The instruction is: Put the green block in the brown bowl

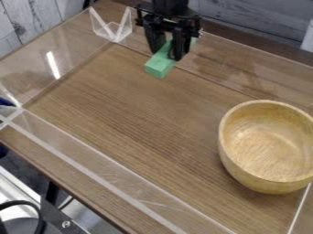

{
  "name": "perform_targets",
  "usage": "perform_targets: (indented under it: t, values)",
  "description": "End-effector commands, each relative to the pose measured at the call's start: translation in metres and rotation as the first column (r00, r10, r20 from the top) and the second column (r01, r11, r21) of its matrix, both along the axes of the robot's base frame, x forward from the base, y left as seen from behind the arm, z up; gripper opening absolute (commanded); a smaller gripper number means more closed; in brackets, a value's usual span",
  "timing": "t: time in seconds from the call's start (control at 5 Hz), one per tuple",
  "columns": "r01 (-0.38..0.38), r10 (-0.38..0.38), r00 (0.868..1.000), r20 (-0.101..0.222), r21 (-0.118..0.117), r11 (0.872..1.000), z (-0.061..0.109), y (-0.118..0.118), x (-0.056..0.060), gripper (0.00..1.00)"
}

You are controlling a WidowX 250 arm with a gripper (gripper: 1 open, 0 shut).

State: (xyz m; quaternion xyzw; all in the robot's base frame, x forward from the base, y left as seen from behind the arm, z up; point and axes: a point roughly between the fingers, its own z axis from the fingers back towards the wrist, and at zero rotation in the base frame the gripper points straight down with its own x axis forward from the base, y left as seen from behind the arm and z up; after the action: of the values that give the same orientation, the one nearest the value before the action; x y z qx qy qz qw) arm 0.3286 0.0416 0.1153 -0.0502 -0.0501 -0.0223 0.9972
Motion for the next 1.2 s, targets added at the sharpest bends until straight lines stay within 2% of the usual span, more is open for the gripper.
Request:
perform_targets:
  t: [0.0, 0.2, 0.4, 0.6, 1.0]
  values:
    - [0.060, -0.060, 0.996, 0.067, -0.006, 0.998, 0.027, -0.028, -0.009, 0.00]
    - [0.119, -0.118, 0.992, 0.055, -0.021, 0.993, 0.023, -0.062, -0.017, 0.00]
    - [0.168, -0.167, 0.985, 0.039, -0.033, 0.985, 0.018, -0.088, -0.029, 0.00]
    - [0.196, -0.195, 0.980, 0.031, -0.043, 0.980, 0.018, -0.105, -0.040, 0.00]
    - [0.248, -0.247, 0.969, 0.020, -0.059, 0.967, 0.011, -0.137, -0.051, 0.00]
